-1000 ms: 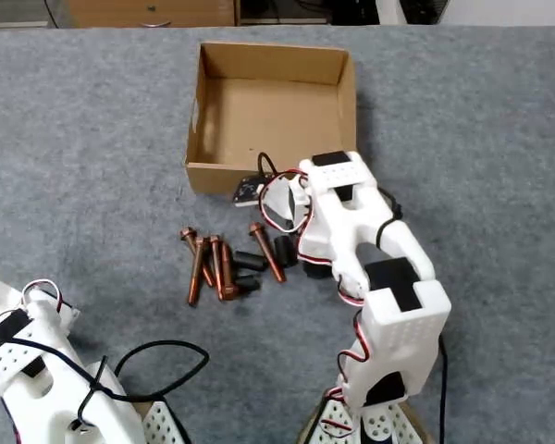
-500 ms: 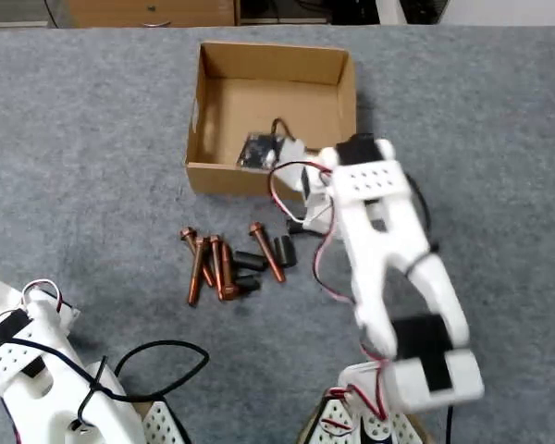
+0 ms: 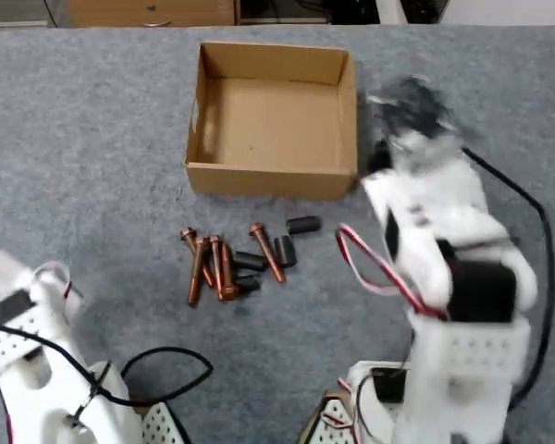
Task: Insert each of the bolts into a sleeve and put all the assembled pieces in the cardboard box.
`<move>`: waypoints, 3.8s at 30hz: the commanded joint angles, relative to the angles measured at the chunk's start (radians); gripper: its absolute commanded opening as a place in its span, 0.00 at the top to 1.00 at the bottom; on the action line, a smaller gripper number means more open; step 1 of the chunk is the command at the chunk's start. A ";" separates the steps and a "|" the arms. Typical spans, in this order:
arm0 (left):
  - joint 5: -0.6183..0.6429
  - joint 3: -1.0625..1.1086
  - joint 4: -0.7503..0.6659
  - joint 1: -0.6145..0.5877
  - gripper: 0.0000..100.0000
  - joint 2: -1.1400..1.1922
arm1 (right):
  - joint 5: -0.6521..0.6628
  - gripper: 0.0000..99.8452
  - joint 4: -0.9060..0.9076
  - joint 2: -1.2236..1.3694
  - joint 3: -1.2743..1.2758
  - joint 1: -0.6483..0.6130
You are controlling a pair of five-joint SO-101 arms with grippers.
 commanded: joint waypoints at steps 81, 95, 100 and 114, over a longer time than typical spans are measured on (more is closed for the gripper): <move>-0.276 -0.540 -0.118 0.804 0.89 0.782 | -0.287 1.00 0.170 -0.720 0.621 0.053; -0.270 -0.428 -0.212 0.815 0.89 0.783 | -0.287 1.00 0.170 -0.720 0.622 0.053; -0.270 -0.436 -0.216 0.825 0.97 0.782 | -0.287 1.00 0.175 -0.720 0.625 0.053; -0.210 -0.657 0.072 0.824 0.98 0.771 | -0.285 1.00 0.167 -0.727 0.622 0.053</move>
